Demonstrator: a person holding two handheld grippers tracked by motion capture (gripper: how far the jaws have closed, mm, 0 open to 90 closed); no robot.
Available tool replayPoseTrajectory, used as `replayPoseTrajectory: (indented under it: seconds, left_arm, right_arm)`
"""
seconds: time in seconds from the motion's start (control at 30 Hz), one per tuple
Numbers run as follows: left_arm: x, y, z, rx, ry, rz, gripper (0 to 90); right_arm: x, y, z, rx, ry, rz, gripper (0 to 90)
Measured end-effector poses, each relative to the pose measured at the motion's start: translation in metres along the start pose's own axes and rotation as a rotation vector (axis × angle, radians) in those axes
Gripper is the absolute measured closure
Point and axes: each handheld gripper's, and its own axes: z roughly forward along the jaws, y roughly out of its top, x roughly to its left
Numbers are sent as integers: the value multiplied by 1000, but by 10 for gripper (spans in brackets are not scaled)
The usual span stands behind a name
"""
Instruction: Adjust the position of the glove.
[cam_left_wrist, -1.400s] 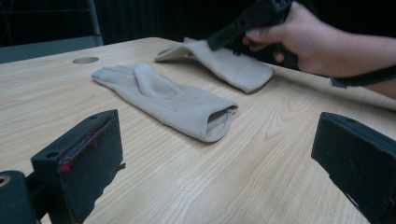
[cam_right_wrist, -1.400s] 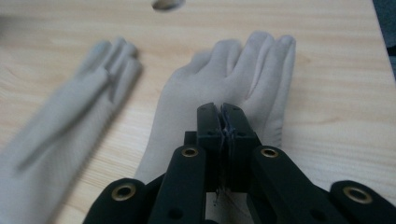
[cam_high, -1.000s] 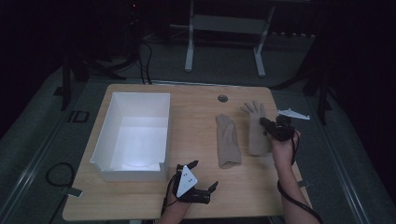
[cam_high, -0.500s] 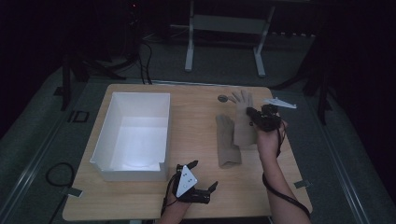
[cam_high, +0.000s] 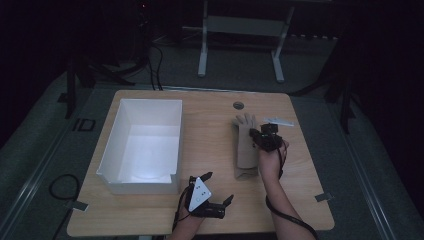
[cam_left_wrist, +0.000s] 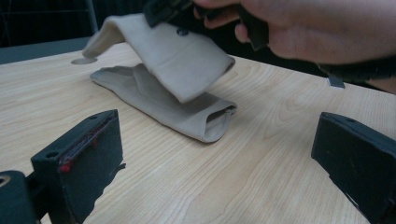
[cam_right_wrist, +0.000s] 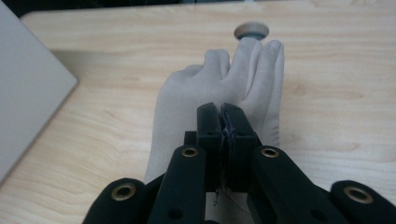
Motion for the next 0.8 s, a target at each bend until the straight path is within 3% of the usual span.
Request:
replayPoseTrajectory:
  seconds: [0.27,0.6,0.8]
  left_arm:
    - [0,0,0,2,-1,1,24]
    - [0,0,0,5,-5,3,24]
    - [0,0,0,5,-6,1,24]
  right_arm:
    - [1,-17,12,38,-10,-2,868]
    - [3,-30,22,74,15,-18,834]
    - [3,-39,27,102,37,-31,736]
